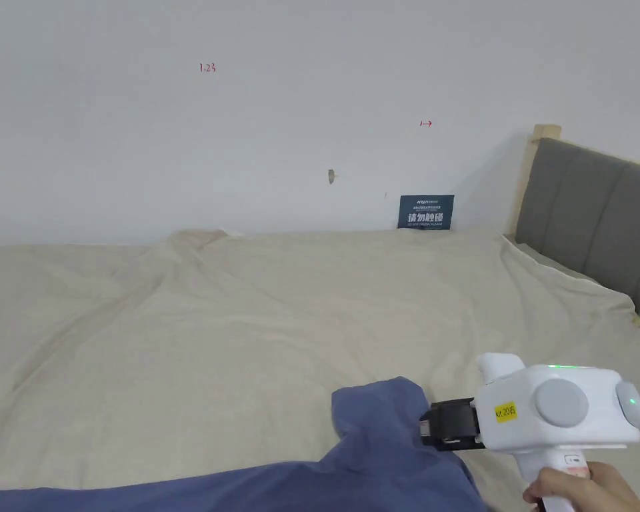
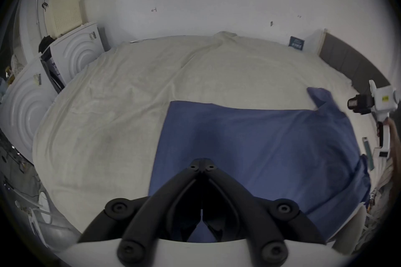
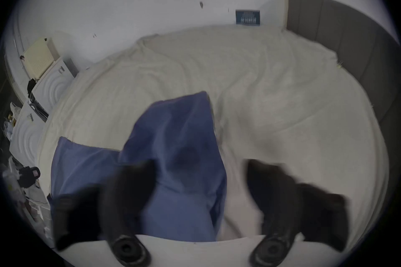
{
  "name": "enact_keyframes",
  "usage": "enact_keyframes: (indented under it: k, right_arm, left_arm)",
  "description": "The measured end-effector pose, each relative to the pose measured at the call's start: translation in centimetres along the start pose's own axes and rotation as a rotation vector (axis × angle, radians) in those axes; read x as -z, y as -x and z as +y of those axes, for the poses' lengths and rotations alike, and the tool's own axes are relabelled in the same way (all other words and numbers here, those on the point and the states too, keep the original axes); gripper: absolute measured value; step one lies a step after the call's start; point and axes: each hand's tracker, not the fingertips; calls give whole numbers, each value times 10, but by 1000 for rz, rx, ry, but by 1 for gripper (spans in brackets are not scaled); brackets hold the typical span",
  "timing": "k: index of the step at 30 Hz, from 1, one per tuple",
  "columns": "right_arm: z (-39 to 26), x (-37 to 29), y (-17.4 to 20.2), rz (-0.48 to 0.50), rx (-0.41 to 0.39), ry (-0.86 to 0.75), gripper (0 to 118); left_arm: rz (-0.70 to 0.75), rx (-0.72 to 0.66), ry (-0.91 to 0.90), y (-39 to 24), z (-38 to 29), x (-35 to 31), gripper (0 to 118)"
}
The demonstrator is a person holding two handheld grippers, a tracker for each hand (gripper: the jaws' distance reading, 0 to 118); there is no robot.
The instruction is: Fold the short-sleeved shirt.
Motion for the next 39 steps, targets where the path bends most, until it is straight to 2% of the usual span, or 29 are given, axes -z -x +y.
enact_keyframes:
  k: [1, 3, 5, 8, 9, 11, 12, 14, 15, 16, 17, 19, 24, 25, 26, 28, 29, 30, 31, 33, 39]
  right_arm:
    - [3, 9, -3, 2, 26, 15, 97]
    - [9, 24, -7, 4, 51, 61, 96]
    - [13, 40, -10, -35, 98, 126, 96]
    - [12, 62, -14, -20, 69, 175, 93]
    - [11, 67, -11, -62, 45, 195, 89]
    - [9, 61, -2, -117, -38, 180, 79]
    - [10, 58, 0, -127, -54, 173, 69]
    - [12, 52, 1, -143, -100, 161, 34]
    - [11, 47, 2, -124, -91, 165, 12]
    - [12, 45, 3, -81, -86, 168, 3]
    - [13, 46, 7, -124, -94, 172, 3]
    - [14, 46, 11, -133, -118, 175, 3]
    - [20, 26, 7, -110, -74, 141, 3]
    - [20, 21, 6, -102, -59, 130, 3]
    - [20, 17, 7, -99, -58, 125, 3]
    - [22, 9, 8, -104, -83, 103, 3]
    - [22, 8, 9, -106, -89, 99, 3]
    - [23, 7, 11, -109, -91, 98, 3]
    - [21, 4, 15, -112, -98, 96, 3]
    - [18, 6, 19, -126, -134, 94, 3]
    - [10, 11, 19, -124, -132, 93, 3]
  left_arm:
    - [-3, -7, 5, 2, -1, 4, 0]
    - [-11, -23, 32, 8, -3, 9, 0]
    - [-23, -37, 39, 11, -5, 13, 0]
    - [-5, -32, 55, 12, -7, 17, 0]
    - [6, -25, 61, 12, -7, 18, 0]
    - [10, -21, 62, 13, -7, 19, 0]
    - [10, -24, 64, 14, -6, 19, 0]
    - [3, -32, 64, 14, -6, 21, 0]
    - [0, -35, 67, 14, -5, 21, 0]
    - [-1, -35, 65, 14, -4, 21, 0]
    - [-2, -33, 62, 13, -4, 22, 0]
    - [-6, -28, 64, 15, 2, 26, 0]
    - [-48, -54, 61, 33, 28, 43, 0]
    - [-63, -61, 59, 38, 34, 48, 11]
    - [-73, -72, 52, 42, 41, 53, 31]
    - [-89, -81, 64, 48, 59, 65, 100]
    - [-93, -87, 75, 50, 65, 73, 100]
    - [-87, -74, 116, 51, 73, 87, 110]
    - [-109, -65, 63, 52, 78, 96, 118]
    - [-23, -85, 146, 57, 87, 117, 114]
    - [-29, -76, 202, 59, 104, 170, 114]
